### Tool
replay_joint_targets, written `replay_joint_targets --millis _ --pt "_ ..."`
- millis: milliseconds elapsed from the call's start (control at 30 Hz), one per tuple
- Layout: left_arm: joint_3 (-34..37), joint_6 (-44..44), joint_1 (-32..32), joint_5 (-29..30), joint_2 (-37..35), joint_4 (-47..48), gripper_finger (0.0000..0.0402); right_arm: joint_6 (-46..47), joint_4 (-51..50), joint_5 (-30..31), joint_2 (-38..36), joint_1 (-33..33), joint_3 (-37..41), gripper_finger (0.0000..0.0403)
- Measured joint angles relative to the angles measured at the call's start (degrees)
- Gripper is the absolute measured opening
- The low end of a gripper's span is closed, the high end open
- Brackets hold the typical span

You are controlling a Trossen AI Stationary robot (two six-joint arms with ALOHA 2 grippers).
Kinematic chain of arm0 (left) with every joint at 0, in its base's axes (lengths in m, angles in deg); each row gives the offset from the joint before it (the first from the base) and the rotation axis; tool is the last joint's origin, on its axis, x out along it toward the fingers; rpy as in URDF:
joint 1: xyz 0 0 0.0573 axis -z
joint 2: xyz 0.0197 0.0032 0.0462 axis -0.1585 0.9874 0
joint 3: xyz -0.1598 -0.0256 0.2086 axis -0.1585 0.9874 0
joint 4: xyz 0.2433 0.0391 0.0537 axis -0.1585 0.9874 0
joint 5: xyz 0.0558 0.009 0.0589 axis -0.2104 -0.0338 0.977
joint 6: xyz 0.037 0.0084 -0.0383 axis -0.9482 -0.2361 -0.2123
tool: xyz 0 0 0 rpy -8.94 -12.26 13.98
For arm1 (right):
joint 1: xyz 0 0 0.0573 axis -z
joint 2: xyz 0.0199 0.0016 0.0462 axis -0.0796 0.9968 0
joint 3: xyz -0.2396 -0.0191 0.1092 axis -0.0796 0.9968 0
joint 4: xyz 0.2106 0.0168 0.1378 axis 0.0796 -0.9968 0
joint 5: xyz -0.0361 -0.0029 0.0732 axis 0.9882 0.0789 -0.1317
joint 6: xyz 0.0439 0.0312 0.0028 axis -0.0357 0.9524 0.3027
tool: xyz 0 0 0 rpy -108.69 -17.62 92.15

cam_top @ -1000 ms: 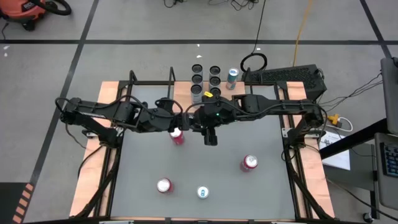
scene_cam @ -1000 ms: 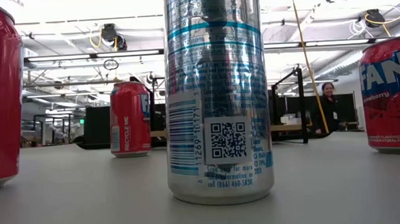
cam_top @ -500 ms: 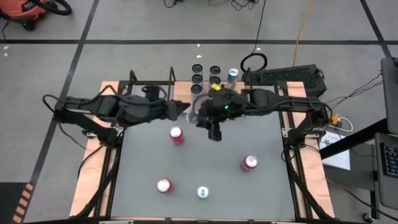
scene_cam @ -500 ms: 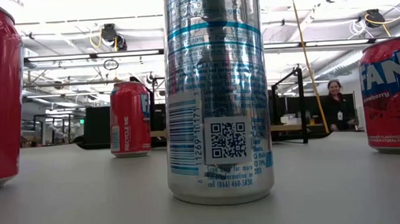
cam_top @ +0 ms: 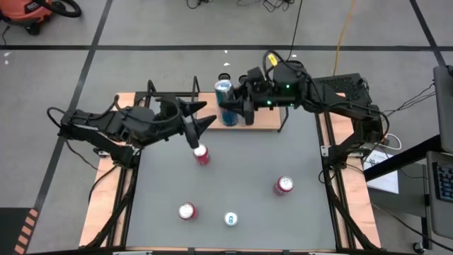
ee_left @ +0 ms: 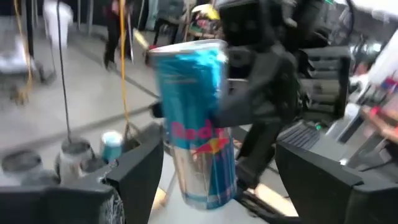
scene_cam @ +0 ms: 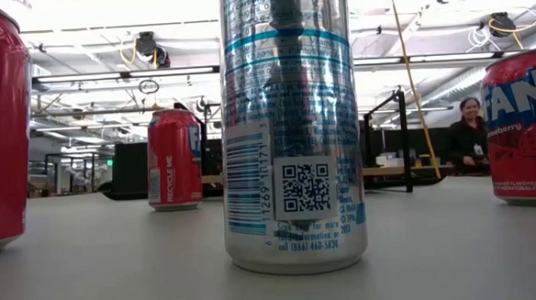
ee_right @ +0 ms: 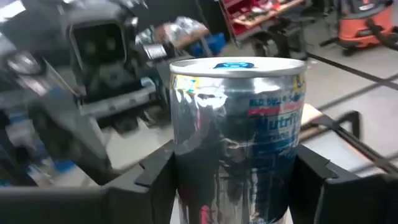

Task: Place canned beverage on shelf
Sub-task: Put the top blue soda can aligned with the other blue soda can on the shelf

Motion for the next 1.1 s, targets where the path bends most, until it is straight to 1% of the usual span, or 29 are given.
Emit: replay_joint_targets --millis 100,167,300,367,467,600,867,967,1100 --pt "0.0 -7.9 0.0 0.0 1.0 -2.0 0.0311 1.5 4.0 -2.1 0.3 0.4 0.0 0.0194" --pt "0.0 -9.0 -0.2 0.2 1.3 -1.9 0.0311 1.9 6.0 -2.5 0.4 0.3 0.0 0.0194" --pt "0.0 -8.5 -0.2 2.6 1.8 -1.5 0.0311 3.0 9.2 -2.8 0.4 0.3 0.0 0.0194" --pt "0.0 -8.6 -0.2 3.0 2.1 -1.2 0.0311 2.5 10.4 -2.8 0.4 0.3 0.0 0.0194" --pt "0.1 -8.6 -0.4 0.7 2.5 -1.9 0.0311 1.1 12.4 -3.0 0.4 0.3 0.0 0.0194" --pt "0.0 -8.5 -0.5 -0.4 3.4 -1.7 0.0311 -0.6 14.1 -6.0 0.4 0.3 0.0 0.0194" --pt "0.0 -8.6 -1.3 -0.2 5.0 -4.1 0.0311 -3.5 14.2 -5.8 0.4 0.3 0.0 0.0194" --pt "0.0 -8.5 -2.1 -2.1 5.8 -5.5 0.0311 -4.6 14.2 -5.9 0.4 0.3 0.0 0.0194" --pt "0.0 -5.1 -3.1 -2.7 6.4 -6.1 0.0311 -5.2 14.2 -5.8 0.4 0.3 0.0 0.0194"
